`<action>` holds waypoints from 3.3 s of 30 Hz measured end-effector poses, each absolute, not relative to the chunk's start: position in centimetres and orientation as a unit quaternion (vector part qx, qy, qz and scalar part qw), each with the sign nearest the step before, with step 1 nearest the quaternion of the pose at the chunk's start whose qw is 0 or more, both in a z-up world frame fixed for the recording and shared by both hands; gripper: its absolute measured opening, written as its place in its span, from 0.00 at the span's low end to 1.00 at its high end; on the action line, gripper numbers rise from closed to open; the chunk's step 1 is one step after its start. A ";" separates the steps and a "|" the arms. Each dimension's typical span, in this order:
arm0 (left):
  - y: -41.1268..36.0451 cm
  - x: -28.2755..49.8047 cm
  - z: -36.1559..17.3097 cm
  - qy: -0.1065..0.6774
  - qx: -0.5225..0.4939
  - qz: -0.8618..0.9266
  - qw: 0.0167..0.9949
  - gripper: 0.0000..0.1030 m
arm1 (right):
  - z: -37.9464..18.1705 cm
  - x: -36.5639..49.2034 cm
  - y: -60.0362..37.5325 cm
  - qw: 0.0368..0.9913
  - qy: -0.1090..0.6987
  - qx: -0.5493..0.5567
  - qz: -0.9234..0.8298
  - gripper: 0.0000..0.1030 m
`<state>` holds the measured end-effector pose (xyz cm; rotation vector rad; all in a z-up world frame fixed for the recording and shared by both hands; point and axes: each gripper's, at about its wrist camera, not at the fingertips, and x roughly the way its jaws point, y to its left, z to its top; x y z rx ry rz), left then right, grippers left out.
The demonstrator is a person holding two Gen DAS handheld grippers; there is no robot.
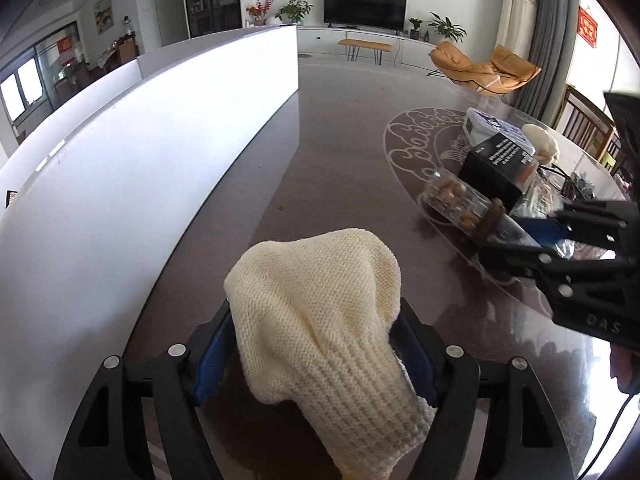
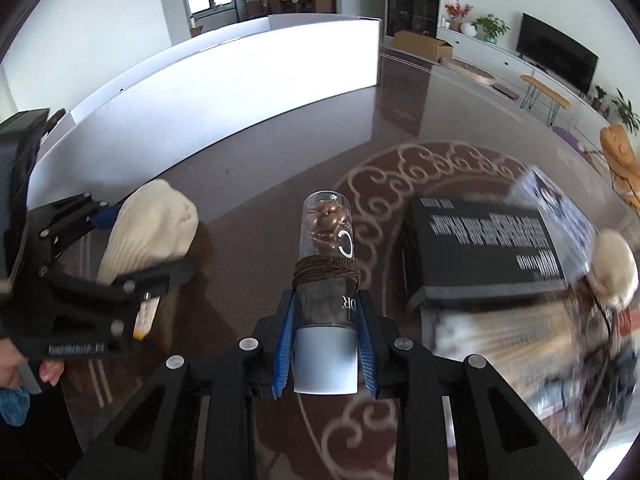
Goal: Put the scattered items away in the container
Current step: 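Grasp the clear bead jar with the right gripper while the left gripper holds the glove, then lift the bead jar with the right gripper while the left gripper holds the glove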
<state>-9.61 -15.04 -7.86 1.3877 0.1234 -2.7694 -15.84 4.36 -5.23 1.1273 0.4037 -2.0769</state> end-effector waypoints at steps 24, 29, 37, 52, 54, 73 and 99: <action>-3.7 -10.3 -8.5 -0.035 0.457 -0.886 -0.065 1.00 | -5.5 -9.2 21.1 0.154 0.074 0.431 -0.886 0.53; -3.6 -10.3 -8.4 -0.036 0.457 -0.886 -0.066 1.00 | -5.6 -9.3 21.2 0.154 0.072 0.431 -0.886 0.55; -3.6 -10.3 -8.4 -0.036 0.457 -0.886 -0.066 1.00 | -5.6 -9.3 21.0 0.154 0.072 0.431 -0.886 0.55; -3.6 -10.3 -8.4 -0.036 0.457 -0.886 -0.067 1.00 | -5.6 -9.3 21.0 0.154 0.073 0.431 -0.886 0.55; -3.6 -10.3 -8.4 -0.036 0.457 -0.886 -0.067 1.00 | -5.6 -9.3 21.0 0.154 0.073 0.431 -0.886 0.55; -3.7 -10.2 -8.4 -0.036 0.457 -0.886 -0.067 1.00 | -5.6 -9.3 21.0 0.155 0.073 0.431 -0.886 0.55; -3.3 -10.4 -8.1 -0.041 0.464 -0.881 -0.077 0.89 | -5.5 -9.2 21.0 0.158 0.075 0.433 -0.884 0.53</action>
